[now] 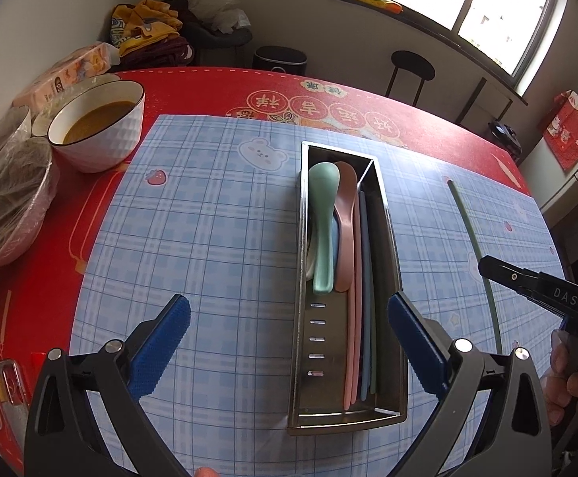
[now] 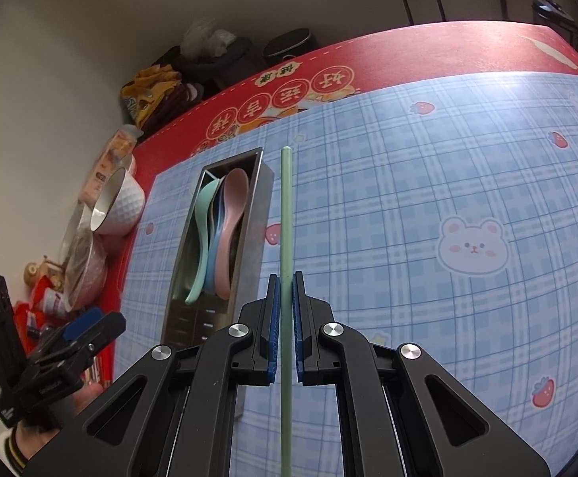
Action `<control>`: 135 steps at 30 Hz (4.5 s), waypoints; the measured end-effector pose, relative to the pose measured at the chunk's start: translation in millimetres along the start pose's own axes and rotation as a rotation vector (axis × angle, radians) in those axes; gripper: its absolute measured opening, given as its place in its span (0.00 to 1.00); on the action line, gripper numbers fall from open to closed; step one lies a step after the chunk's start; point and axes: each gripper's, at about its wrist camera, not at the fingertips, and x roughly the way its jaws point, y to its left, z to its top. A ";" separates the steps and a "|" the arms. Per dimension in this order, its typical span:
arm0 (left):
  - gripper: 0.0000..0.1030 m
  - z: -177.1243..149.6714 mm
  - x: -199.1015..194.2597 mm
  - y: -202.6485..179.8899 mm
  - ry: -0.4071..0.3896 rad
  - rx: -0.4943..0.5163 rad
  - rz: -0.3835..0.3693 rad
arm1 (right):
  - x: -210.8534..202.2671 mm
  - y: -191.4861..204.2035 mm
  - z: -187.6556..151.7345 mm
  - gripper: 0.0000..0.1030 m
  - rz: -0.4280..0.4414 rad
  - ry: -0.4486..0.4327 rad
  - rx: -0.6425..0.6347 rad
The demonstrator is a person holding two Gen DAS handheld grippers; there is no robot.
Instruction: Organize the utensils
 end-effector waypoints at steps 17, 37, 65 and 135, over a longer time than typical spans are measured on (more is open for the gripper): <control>0.94 2.5 -8.3 19.7 -0.003 -0.023 0.026 | 49.1 40.5 11.4 0.06 0.008 0.069 0.055; 0.94 -2.7 -6.6 23.8 0.024 -0.016 0.035 | 77.7 41.1 14.0 0.06 0.009 0.135 0.191; 0.94 -10.6 -7.6 27.4 0.046 -0.026 0.034 | 91.2 49.4 9.4 0.08 0.050 0.179 0.172; 0.94 56.6 -183.7 -137.1 -0.440 0.222 0.088 | -262.0 26.0 16.1 0.84 -0.210 -0.570 -0.259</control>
